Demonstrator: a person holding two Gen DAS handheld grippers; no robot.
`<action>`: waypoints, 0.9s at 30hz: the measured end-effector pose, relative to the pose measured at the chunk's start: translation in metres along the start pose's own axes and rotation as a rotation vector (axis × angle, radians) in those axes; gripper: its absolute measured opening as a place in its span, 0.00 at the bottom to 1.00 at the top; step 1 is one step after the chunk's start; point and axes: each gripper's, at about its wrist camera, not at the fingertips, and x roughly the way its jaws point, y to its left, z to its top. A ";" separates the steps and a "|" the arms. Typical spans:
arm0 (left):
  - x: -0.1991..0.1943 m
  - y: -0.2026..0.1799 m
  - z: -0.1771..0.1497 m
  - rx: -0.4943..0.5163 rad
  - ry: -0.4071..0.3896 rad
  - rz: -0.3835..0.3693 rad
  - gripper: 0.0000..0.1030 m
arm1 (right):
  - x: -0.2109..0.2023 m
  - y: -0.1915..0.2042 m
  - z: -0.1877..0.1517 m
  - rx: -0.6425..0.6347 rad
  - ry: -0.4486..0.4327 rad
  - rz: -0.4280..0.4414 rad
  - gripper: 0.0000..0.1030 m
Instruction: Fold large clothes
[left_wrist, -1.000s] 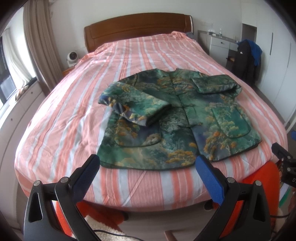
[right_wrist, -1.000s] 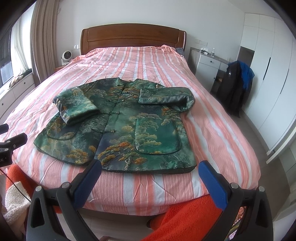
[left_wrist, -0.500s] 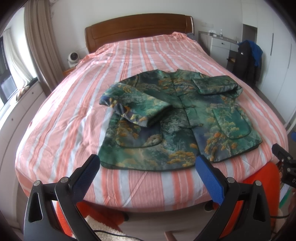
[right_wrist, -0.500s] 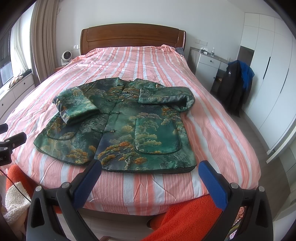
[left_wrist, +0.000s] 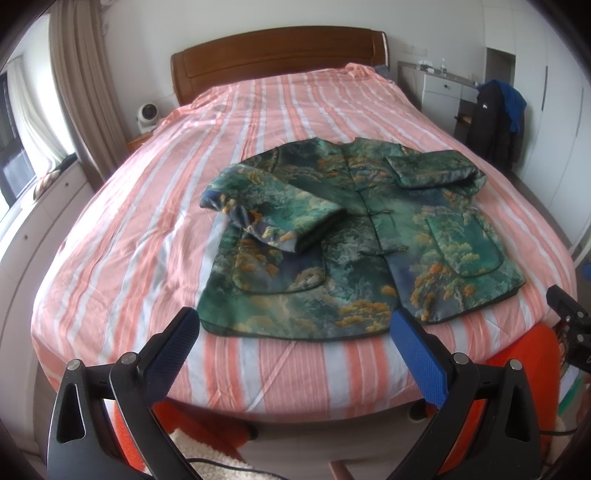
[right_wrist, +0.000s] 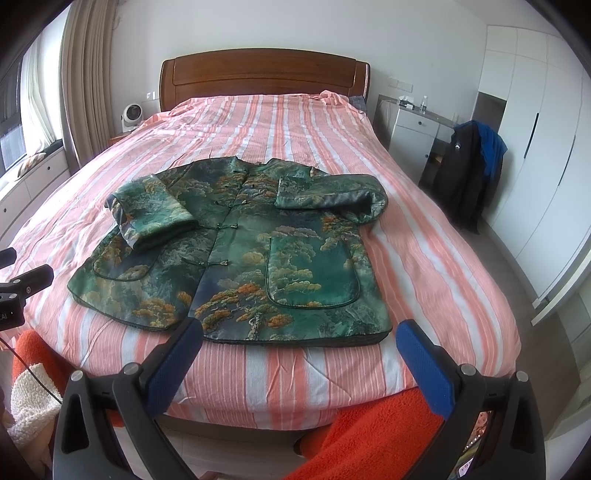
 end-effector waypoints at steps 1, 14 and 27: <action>0.000 0.001 0.001 0.000 -0.001 0.001 1.00 | 0.000 0.000 0.000 0.000 0.001 0.000 1.00; 0.001 0.003 0.000 -0.003 0.000 0.004 1.00 | 0.000 0.002 0.001 -0.001 0.005 0.004 1.00; 0.001 0.006 -0.001 -0.021 0.001 0.007 1.00 | 0.000 0.003 0.000 -0.002 -0.006 0.017 1.00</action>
